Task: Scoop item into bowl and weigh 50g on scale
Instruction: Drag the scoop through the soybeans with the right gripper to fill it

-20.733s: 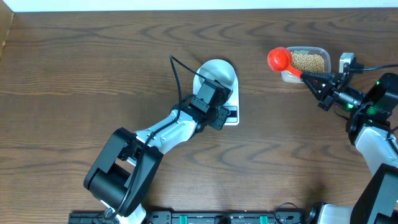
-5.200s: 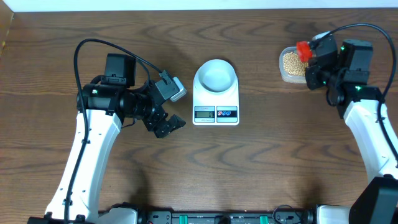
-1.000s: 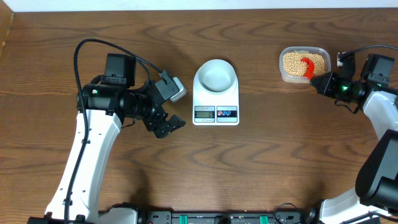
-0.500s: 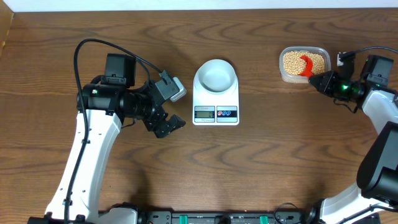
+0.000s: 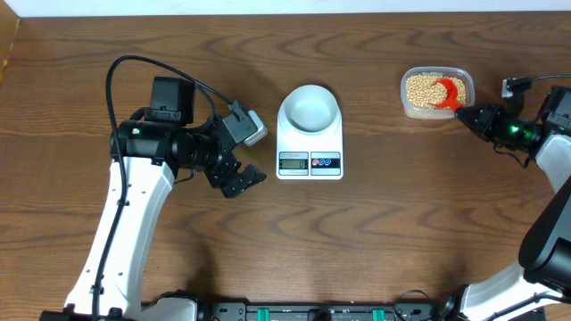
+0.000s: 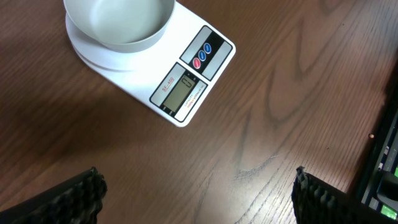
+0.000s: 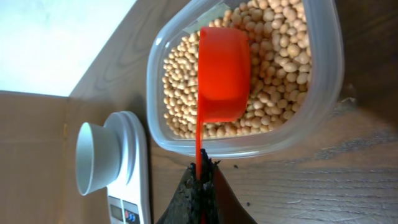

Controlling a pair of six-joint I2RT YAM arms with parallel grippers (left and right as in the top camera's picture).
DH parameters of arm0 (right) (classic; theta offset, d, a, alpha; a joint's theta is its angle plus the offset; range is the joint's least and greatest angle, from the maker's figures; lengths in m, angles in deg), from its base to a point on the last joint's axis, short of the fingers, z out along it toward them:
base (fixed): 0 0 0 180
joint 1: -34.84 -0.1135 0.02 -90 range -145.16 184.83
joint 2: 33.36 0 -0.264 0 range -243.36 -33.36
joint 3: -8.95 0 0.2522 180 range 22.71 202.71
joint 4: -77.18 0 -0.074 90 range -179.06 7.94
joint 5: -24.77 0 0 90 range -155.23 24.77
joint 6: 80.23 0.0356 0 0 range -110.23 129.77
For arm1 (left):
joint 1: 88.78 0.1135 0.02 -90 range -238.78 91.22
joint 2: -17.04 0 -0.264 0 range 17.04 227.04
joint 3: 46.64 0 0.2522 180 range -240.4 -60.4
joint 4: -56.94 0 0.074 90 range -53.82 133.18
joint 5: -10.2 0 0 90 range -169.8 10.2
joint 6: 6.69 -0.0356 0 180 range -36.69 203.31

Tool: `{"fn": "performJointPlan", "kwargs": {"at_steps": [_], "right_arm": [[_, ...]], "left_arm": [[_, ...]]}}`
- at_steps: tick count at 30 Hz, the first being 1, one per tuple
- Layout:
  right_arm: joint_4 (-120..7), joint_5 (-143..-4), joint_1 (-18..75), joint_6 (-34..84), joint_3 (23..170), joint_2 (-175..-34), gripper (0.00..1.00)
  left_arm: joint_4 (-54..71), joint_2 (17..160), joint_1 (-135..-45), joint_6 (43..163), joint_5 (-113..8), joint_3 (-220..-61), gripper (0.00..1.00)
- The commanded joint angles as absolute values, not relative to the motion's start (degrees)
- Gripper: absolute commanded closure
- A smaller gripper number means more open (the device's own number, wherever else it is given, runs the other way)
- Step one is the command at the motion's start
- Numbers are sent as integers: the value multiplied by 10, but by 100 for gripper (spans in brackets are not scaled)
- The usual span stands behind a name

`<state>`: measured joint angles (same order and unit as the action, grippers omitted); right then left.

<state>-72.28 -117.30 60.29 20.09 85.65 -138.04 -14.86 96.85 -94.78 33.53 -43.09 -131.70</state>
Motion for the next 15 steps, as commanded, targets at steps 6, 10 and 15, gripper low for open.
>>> {"fn": "performJointPlan", "kwargs": {"at_steps": [6, 10, 15], "right_arm": [[-726, -1229, 617, 212, 859, -1387, 99], [-726, -1236, 625, 220, 859, -1387, 99], [-726, -1263, 632, 220, 859, -1387, 99]], "left_arm": [[-149, 960, -945, 328, -434, -1326, 2], [-149, 960, -945, 328, -434, -1326, 2], [-149, 960, -945, 328, -434, -1326, 2]]}}
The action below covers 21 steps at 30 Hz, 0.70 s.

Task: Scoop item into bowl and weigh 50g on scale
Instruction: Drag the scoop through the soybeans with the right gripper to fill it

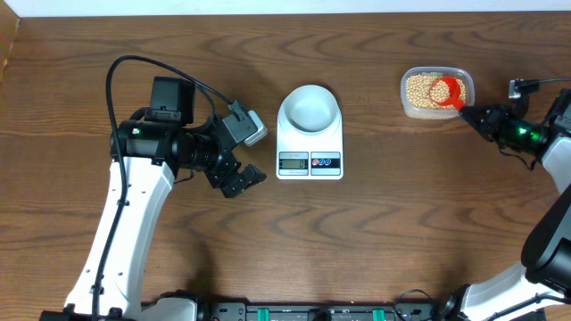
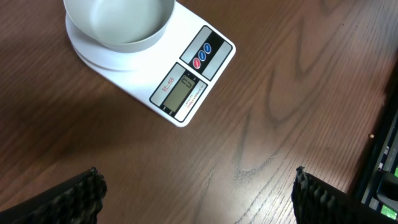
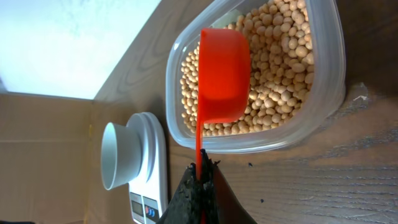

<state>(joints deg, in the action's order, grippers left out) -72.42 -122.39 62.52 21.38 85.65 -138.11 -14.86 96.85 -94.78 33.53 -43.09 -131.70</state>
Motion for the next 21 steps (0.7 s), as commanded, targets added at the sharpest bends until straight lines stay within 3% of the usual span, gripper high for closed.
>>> {"fn": "performJointPlan", "kwargs": {"at_steps": [1, 21], "right_arm": [[-726, -1264, 632, 220, 859, -1387, 99], [-730, -1274, 642, 271, 859, -1387, 99]], "left_arm": [[-149, 960, -945, 328, -434, -1326, 2], [-149, 960, -945, 328, -434, -1326, 2]]}}
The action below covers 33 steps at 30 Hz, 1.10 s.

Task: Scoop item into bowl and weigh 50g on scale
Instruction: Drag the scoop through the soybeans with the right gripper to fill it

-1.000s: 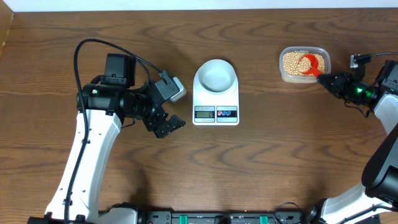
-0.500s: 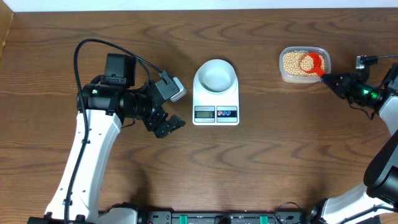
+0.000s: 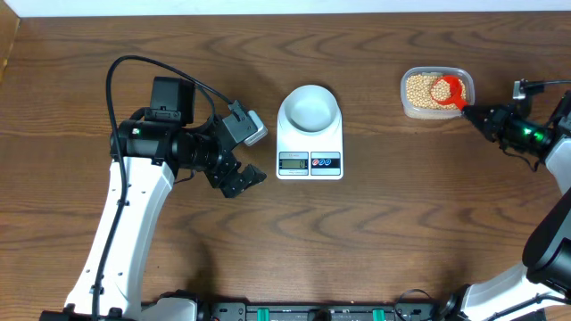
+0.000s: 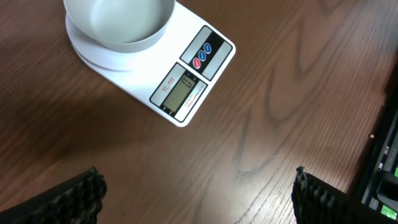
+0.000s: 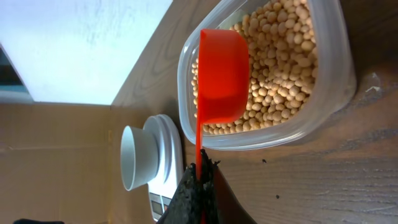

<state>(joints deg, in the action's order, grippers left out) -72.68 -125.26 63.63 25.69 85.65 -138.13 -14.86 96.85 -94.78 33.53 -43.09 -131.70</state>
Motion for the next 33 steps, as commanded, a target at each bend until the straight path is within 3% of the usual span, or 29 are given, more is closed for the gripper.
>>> {"fn": "performJointPlan", "kwargs": {"at_steps": [1, 33], "right_arm": [[-730, -1274, 642, 271, 859, -1387, 99], [-790, -1338, 639, 360, 859, -1387, 99]], "left_arm": [[-149, 960, -945, 328, -434, -1326, 2], [-149, 960, -945, 328, -434, -1326, 2]]}}
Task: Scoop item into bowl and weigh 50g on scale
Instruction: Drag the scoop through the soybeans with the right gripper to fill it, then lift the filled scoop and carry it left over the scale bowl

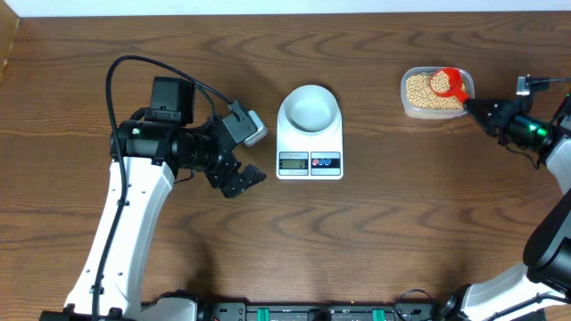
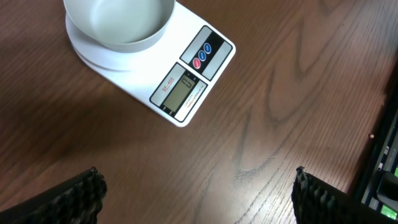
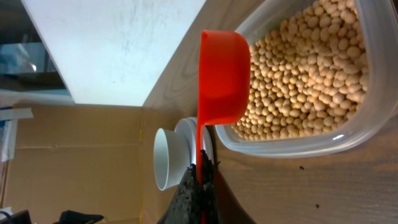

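A clear tub of soybeans point(image 1: 435, 94) point(image 3: 314, 87) stands at the far right. My right gripper point(image 1: 475, 111) point(image 3: 200, 171) is shut on the handle of a red scoop point(image 1: 451, 83) point(image 3: 222, 78), whose cup hangs over the tub's right part. A white bowl point(image 1: 309, 107) point(image 2: 119, 18) point(image 3: 166, 158) sits on the white scale point(image 1: 310, 140) point(image 2: 186, 81) at mid table; nothing shows inside the bowl. My left gripper point(image 1: 241, 178) point(image 2: 199, 196) stands open left of the scale, above bare wood.
Brown wooden table point(image 1: 401, 223) all around. A cardboard wall and a white panel show behind the tub in the right wrist view. Dark equipment runs along the table's front edge point(image 1: 303, 312).
My right gripper has drawn back to the right and tilted, so the red scoop now sits higher over the tub's right part. The left arm has not moved.
My right gripper held the red scoop low over the soybeans in the tub. At each later moment the scoop stood a little farther right and higher over the beans, and now its cup is raised above them. The left gripper stayed open by the scale throughout.
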Controlling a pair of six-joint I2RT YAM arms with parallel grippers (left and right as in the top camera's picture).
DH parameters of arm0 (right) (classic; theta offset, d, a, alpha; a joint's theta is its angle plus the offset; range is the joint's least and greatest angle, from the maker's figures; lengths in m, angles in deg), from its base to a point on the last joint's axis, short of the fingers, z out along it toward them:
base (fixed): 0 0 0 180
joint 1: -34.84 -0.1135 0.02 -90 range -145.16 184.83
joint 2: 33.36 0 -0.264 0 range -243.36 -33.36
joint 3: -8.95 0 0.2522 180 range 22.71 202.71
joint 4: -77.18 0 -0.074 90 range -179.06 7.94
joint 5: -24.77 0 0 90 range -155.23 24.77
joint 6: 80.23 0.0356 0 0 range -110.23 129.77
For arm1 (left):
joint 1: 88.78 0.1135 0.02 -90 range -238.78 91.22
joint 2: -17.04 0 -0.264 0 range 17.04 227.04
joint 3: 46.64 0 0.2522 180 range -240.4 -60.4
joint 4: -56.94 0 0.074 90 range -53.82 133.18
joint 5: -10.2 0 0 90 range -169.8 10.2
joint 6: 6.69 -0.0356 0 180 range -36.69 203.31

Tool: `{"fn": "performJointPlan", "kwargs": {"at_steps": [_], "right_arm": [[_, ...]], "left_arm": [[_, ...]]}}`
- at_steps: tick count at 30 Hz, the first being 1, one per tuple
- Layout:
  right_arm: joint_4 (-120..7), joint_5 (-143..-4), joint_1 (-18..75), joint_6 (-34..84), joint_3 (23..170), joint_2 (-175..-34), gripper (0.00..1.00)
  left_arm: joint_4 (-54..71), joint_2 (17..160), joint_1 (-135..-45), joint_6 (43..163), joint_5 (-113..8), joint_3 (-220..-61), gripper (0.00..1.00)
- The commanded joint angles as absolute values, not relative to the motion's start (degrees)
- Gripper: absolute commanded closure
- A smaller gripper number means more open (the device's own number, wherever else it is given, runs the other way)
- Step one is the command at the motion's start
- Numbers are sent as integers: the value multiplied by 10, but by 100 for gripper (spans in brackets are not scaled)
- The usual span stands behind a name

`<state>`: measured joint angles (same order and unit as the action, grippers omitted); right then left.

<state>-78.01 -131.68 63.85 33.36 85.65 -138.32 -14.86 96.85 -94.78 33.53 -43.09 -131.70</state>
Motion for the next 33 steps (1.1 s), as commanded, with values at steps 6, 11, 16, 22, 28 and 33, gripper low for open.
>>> {"fn": "performJointPlan", "kwargs": {"at_steps": [6, 11, 16, 22, 28, 33], "right_arm": [[-807, -1338, 631, 378, 859, -1387, 99], [-824, -1338, 621, 398, 859, -1387, 99], [-836, -1338, 605, 409, 859, -1387, 99], [-859, -1337, 576, 423, 859, -1387, 99], [-887, -1337, 548, 446, 859, -1387, 99], [-907, -1337, 525, 462, 859, -1387, 99]], "left_arm": [[-149, 960, -945, 328, -434, -1326, 2], [-149, 960, -945, 328, -434, -1326, 2], [-149, 960, -945, 328, -434, -1326, 2], [-149, 960, -945, 328, -434, -1326, 2], [-148, 960, -945, 328, -434, -1326, 2], [-149, 960, -945, 328, -434, -1326, 2]]}}
